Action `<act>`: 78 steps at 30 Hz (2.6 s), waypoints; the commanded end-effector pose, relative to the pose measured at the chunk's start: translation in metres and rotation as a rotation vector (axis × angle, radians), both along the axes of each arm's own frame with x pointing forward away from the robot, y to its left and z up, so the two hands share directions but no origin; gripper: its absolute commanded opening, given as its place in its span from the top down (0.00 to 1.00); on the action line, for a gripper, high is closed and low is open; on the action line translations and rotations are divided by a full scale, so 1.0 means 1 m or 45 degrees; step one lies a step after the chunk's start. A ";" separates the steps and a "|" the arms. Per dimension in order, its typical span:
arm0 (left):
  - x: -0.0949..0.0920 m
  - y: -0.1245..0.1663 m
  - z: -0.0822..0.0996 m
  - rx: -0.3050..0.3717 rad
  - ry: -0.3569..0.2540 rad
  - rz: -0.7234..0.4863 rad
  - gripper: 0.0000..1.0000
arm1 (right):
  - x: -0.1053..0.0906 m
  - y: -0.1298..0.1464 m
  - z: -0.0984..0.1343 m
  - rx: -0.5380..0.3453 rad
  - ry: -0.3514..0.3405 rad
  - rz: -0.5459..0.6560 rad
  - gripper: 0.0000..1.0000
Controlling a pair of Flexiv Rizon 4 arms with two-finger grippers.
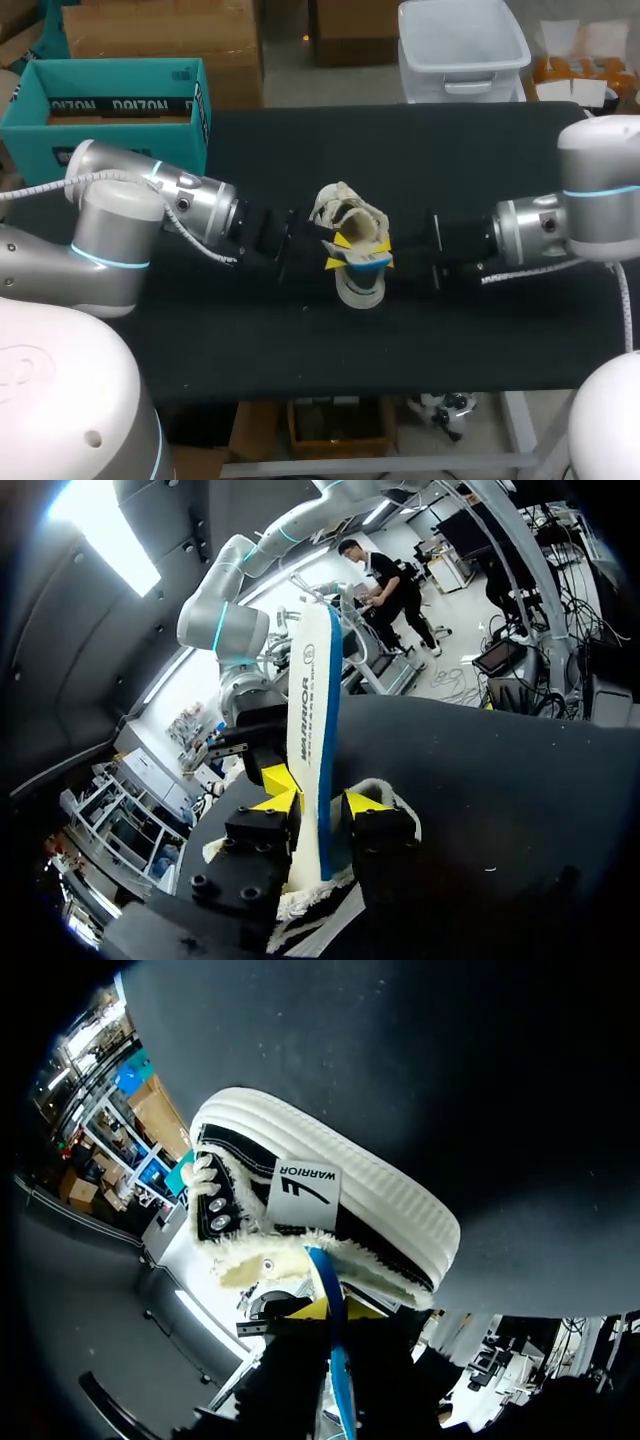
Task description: Open the shoe tongue, take the insole out of the shoe, put the insole back into the shoe, and pack the shoe into the shoebox
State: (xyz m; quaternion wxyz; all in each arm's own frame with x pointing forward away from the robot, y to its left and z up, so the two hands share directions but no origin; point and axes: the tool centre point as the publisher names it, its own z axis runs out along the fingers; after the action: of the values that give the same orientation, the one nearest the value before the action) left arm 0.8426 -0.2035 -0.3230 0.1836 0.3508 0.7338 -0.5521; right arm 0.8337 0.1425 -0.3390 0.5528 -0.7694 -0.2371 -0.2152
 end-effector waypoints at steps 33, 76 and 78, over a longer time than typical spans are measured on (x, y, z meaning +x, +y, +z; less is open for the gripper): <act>0.025 -0.006 -0.027 0.092 0.063 0.096 1.00 | -0.004 0.003 0.002 -0.087 0.013 -0.035 0.61; 0.015 -0.015 -0.026 0.127 0.016 0.129 1.00 | 0.027 0.012 -0.022 -0.077 0.009 0.021 1.00; 0.015 -0.015 -0.027 0.129 0.019 0.130 1.00 | 0.027 0.012 -0.022 -0.077 0.008 0.022 1.00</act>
State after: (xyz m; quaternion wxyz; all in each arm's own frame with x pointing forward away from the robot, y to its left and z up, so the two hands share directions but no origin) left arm 0.8550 -0.2112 -0.3447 0.1882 0.3181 0.7799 -0.5051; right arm 0.8544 0.1501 -0.3585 0.5257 -0.7881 -0.2464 -0.2043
